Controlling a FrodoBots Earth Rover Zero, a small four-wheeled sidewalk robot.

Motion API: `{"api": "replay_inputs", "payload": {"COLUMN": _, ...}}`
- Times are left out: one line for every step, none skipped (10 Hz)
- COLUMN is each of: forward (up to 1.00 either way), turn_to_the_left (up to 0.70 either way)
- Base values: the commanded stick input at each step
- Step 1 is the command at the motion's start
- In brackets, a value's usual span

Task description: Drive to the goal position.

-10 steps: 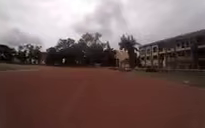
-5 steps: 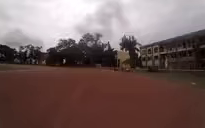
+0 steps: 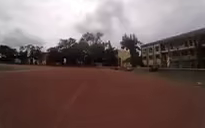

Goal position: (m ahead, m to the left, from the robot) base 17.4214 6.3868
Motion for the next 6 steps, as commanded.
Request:
{"api": "replay_inputs", "payload": {"forward": 0.7, "turn_to_the_left": 0.0}}
{"api": "replay_inputs", "payload": {"forward": 0.7, "turn_to_the_left": 0.0}}
{"api": "replay_inputs", "payload": {"forward": 0.7, "turn_to_the_left": 0.0}}
{"api": "replay_inputs", "payload": {"forward": 0.7, "turn_to_the_left": 0.0}}
{"api": "replay_inputs", "payload": {"forward": 0.7, "turn_to_the_left": 0.0}}
{"api": "replay_inputs", "payload": {"forward": 0.7, "turn_to_the_left": 0.0}}
